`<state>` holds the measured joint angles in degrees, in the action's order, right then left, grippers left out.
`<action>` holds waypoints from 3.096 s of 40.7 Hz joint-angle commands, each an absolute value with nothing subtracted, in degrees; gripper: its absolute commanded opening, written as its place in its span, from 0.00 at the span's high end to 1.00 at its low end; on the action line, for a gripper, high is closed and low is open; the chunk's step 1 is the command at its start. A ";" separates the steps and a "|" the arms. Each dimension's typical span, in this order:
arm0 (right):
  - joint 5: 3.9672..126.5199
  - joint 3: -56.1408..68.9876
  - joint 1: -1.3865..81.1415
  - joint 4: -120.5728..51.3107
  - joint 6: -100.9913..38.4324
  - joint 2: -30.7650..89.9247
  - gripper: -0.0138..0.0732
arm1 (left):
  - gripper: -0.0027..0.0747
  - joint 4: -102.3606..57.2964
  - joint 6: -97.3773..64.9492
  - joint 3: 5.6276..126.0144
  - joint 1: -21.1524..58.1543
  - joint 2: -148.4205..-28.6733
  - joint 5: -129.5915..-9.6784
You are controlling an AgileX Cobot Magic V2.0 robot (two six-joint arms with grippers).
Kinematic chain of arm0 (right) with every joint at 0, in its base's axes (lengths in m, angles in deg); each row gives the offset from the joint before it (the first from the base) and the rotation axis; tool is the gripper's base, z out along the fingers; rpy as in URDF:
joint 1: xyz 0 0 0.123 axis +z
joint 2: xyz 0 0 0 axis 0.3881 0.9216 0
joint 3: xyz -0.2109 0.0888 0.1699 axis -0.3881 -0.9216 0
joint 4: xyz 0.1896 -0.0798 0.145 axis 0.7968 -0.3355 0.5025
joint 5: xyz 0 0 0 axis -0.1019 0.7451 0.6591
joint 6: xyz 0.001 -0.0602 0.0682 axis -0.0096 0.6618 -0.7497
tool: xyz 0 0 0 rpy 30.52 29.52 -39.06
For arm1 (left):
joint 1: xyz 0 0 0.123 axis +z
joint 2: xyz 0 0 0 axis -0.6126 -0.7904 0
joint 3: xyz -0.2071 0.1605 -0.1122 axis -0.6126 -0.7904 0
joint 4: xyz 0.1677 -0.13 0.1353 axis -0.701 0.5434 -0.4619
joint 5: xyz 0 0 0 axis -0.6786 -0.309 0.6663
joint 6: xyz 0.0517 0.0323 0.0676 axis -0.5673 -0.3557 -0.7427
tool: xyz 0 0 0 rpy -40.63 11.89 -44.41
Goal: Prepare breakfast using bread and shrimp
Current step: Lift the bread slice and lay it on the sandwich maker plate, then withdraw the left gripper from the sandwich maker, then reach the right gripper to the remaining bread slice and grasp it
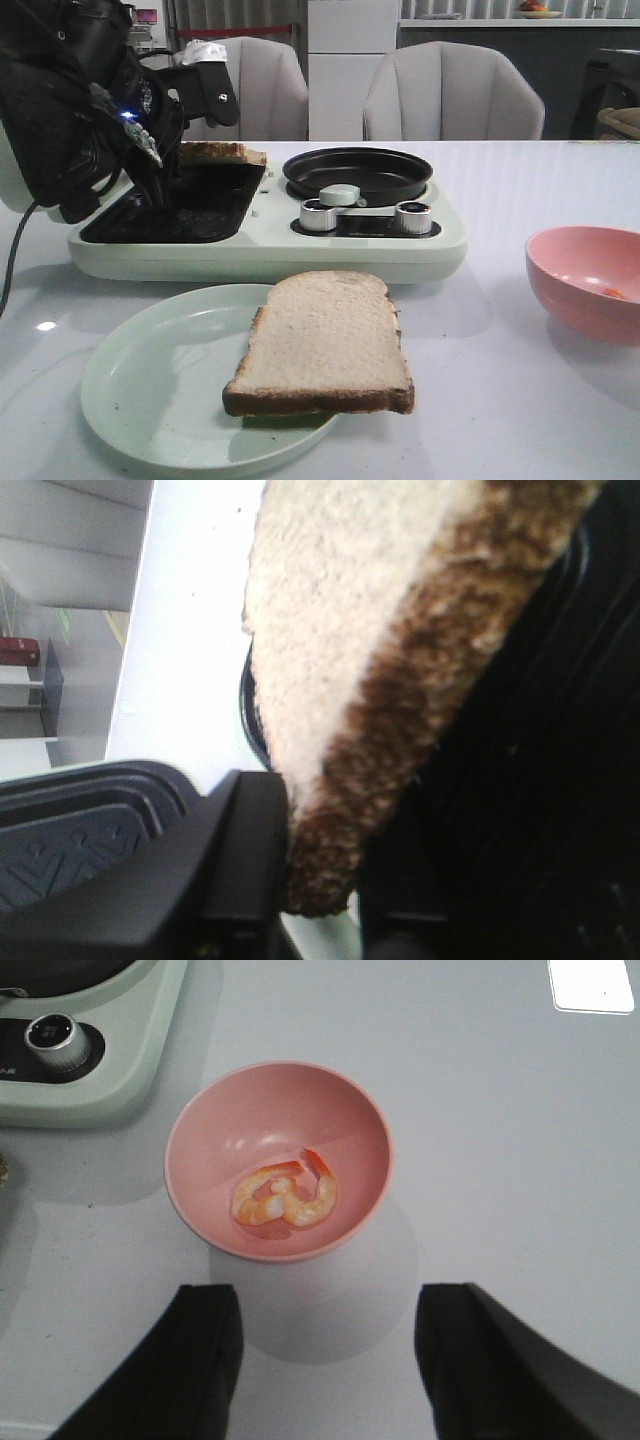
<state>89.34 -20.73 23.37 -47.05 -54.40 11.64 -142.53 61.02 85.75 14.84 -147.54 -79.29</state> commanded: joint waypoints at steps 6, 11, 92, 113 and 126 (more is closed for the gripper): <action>85.35 -19.21 23.29 -47.08 -54.31 11.89 0.27 | 0.33 -143.63 61.79 87.64 15.00 -144.24 -82.15; 85.35 -19.21 23.29 -47.08 -54.31 11.89 0.27 | 0.30 -143.63 63.24 87.64 13.66 -144.12 -87.52; 84.95 -19.21 23.29 -46.99 -54.31 11.89 0.27 | 0.31 -44.61 22.05 43.54 7.00 -65.12 -96.54; 92.85 -19.21 27.79 -30.53 -45.89 17.46 0.27 | 0.31 -44.61 22.05 42.62 7.00 -62.40 -96.59; 88.76 -19.15 39.35 -12.47 -38.24 29.42 0.27 | 0.31 -44.61 22.05 42.62 7.00 -62.40 -96.59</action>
<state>93.88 -20.73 36.64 -18.76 -40.33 26.44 -45.27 22.06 41.01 7.13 -62.42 -100.84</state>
